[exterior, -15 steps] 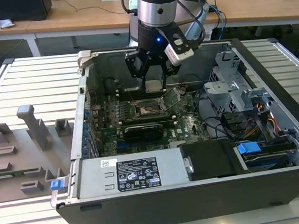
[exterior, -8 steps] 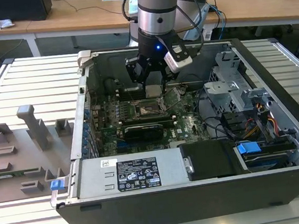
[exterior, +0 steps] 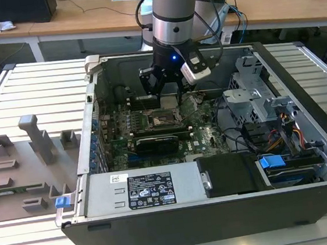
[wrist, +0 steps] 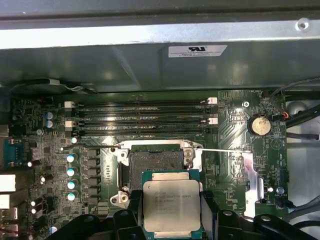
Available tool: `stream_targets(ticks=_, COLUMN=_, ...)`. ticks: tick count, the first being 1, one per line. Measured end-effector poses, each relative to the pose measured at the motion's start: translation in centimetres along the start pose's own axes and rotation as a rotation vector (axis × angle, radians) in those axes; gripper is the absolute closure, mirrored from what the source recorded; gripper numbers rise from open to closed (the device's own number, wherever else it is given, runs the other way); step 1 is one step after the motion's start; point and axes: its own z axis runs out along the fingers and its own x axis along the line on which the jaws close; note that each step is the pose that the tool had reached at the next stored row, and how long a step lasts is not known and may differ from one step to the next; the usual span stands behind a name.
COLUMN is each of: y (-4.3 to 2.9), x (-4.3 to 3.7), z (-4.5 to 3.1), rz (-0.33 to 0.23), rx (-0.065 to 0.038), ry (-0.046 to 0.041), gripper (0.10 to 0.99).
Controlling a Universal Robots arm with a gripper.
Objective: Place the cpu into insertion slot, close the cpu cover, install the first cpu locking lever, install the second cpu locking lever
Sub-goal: 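Place the cpu into insertion slot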
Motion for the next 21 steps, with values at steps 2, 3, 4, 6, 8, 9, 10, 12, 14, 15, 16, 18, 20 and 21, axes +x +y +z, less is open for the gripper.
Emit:
stream_targets(ticks=2, y=0.00, x=0.00, z=0.00, rz=0.000, rx=0.000, ry=0.0000, gripper=0.541)
stream_targets(ticks=3, y=0.00, x=0.00, z=0.01, rz=0.000, rx=0.000, ry=0.0000, gripper=0.541)
stream_targets(ticks=4, y=0.00, x=-0.01, z=0.01, rz=0.002, rx=0.001, ry=-0.0001, gripper=0.541)
stream_targets(ticks=6, y=0.00, x=0.00, z=0.01, rz=0.019, rx=0.001, ry=-0.0004, gripper=0.541)
stream_targets(ticks=8, y=0.00, x=0.00, z=0.02, rz=0.046, rx=0.000, ry=-0.0009, gripper=0.541)
stream_targets(ticks=9, y=0.00, x=0.00, z=0.03, rz=0.063, rx=0.000, ry=-0.0013, gripper=0.541)
stream_targets(ticks=10, y=0.00, x=0.00, z=0.03, rz=0.074, rx=0.000, ry=-0.0014, gripper=0.541)
stream_targets(ticks=12, y=0.00, x=0.00, z=0.04, rz=0.099, rx=0.000, ry=-0.0019, gripper=0.541)
stream_targets(ticks=14, y=0.00, x=-0.01, z=0.06, rz=0.140, rx=-0.001, ry=-0.0027, gripper=0.541)
stream_targets(ticks=15, y=0.00, x=-0.01, z=0.06, rz=0.156, rx=-0.001, ry=-0.0030, gripper=0.541)
stream_targets(ticks=16, y=0.00, x=0.00, z=0.07, rz=0.167, rx=-0.002, ry=-0.0032, gripper=0.541)
stream_targets(ticks=18, y=0.00, x=0.00, z=0.07, rz=0.199, rx=-0.002, ry=-0.0038, gripper=0.541)
stream_targets(ticks=20, y=0.00, x=0.00, z=0.08, rz=0.236, rx=-0.003, ry=-0.0045, gripper=0.541)
stream_targets(ticks=21, y=0.00, x=-0.01, z=0.09, rz=0.247, rx=-0.003, ry=-0.0047, gripper=0.541)
